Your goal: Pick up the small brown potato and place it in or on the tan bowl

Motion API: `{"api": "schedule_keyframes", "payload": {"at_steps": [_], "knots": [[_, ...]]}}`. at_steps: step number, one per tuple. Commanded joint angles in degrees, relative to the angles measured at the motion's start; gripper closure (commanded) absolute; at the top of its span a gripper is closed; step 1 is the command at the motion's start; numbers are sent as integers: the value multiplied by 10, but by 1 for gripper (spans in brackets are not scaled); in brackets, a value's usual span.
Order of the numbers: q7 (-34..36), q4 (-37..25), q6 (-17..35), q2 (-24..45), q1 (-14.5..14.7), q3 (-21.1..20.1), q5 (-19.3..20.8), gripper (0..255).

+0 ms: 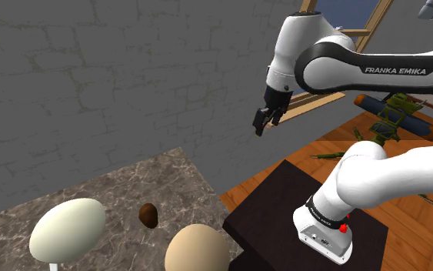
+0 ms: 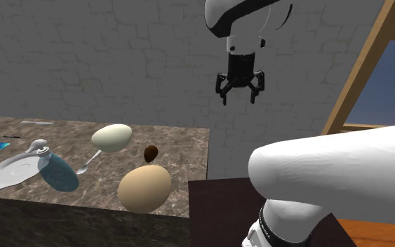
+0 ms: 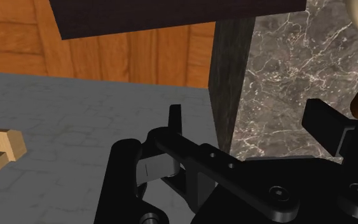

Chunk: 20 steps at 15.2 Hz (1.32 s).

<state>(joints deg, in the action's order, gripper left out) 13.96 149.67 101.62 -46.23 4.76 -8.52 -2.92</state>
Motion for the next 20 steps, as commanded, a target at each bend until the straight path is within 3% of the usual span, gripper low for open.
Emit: {"api": "schedule_keyframes", "payload": {"at_steps": [1,8,13,17,20], "knots": [[21,25,44,9,9,-21,-14,0],[109,54,190,97,35,-111,-51,0],[183,46,298,193,31,-183,-48,0],[263,21,377,286,6,-247,-5,0],[349,-8,426,365,-27,-299,70,0]]}}
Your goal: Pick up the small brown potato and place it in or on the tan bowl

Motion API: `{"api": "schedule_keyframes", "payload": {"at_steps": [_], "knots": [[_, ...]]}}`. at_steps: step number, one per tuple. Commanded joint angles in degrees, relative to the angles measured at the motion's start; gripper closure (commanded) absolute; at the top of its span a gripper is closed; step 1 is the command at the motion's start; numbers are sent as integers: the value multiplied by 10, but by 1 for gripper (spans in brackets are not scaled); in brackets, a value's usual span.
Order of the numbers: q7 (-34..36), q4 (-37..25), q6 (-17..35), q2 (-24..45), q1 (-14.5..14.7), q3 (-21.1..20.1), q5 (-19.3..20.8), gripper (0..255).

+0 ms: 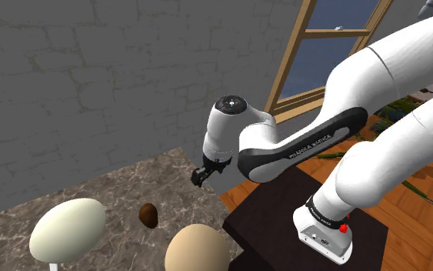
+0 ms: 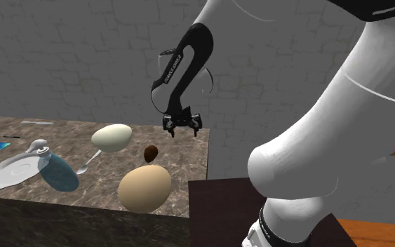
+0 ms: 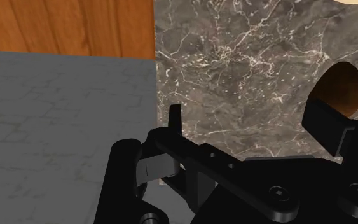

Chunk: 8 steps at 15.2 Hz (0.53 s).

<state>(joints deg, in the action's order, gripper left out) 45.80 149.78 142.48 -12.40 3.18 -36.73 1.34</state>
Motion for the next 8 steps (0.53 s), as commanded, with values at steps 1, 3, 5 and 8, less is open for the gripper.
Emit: {"api": "schedule_keyframes", "payload": {"at_steps": [1,3,5,8], "knots": [[67,-21,30,55,-23,-33,64,0],[152,-50,46,118,-41,-56,155,0],[241,-85,48,184,-36,-55,255,0],[345,-145,38,273,14,-18,373,0]]}}
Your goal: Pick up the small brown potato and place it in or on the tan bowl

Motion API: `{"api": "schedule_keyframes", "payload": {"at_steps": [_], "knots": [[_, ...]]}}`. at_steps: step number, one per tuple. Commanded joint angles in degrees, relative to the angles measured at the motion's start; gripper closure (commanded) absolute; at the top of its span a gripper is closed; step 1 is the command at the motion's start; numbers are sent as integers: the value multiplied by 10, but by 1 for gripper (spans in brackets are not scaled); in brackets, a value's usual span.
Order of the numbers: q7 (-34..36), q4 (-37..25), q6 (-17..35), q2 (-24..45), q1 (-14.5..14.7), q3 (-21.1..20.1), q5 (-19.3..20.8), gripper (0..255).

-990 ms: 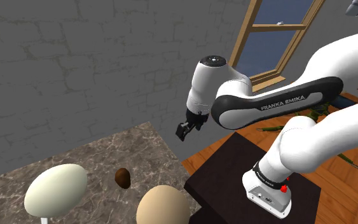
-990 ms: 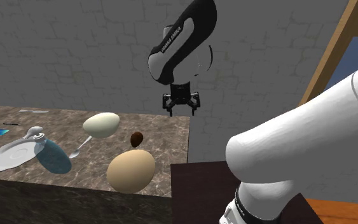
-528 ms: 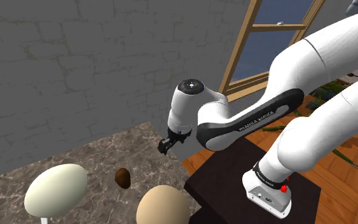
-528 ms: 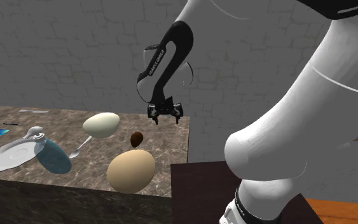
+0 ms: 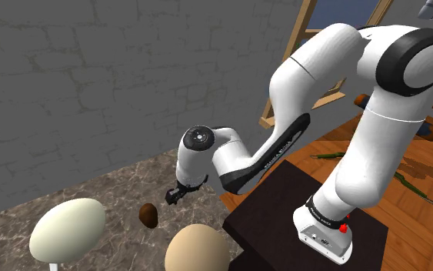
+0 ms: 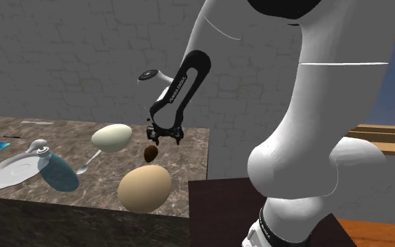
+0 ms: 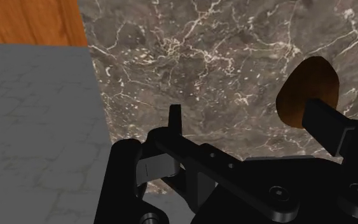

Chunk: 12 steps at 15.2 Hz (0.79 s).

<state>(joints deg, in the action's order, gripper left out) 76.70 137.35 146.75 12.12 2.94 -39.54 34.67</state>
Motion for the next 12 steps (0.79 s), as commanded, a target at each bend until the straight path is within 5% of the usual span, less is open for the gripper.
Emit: {"api": "schedule_keyframes", "payload": {"at_steps": [1,6,12], "knots": [[63,-41,-9,54,35,24,69,0],[155,-151,-32,172,124,84,170,0],[200,-274,-58,281,198,127,222,0]]}}
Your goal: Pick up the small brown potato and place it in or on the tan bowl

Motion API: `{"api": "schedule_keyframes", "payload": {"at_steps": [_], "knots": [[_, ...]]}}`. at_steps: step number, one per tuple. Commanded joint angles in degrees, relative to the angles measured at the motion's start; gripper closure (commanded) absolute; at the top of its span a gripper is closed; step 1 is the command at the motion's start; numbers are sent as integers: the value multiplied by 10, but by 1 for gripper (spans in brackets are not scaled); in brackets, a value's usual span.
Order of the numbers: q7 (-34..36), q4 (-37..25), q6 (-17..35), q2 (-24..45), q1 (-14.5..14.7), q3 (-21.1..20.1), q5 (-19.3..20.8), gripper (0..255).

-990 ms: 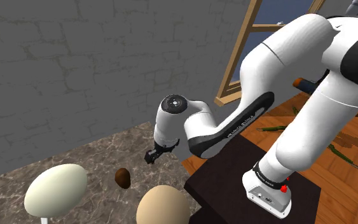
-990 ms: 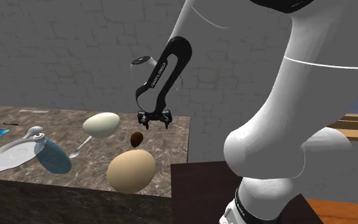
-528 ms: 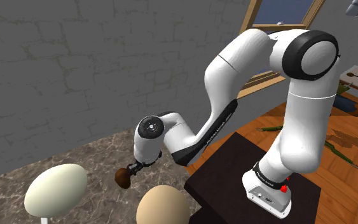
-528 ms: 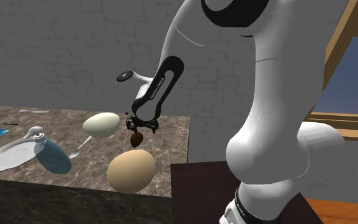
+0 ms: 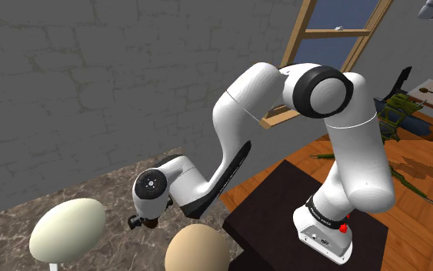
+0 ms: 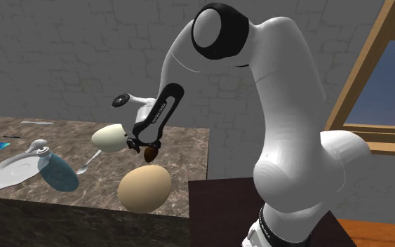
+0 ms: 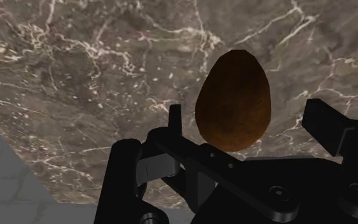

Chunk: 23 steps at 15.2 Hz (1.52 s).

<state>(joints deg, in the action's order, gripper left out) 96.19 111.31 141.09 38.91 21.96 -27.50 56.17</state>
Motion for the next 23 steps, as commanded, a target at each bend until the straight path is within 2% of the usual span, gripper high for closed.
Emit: {"api": "schedule_keyframes", "payload": {"at_steps": [1,7,15,16,23], "knots": [[8,-18,2,20,10,10,12,0],[21,-45,20,65,21,34,39,0],[20,-45,20,65,21,34,39,0],[20,-45,20,65,21,34,39,255],[21,-45,20,65,21,34,39,255]]}}
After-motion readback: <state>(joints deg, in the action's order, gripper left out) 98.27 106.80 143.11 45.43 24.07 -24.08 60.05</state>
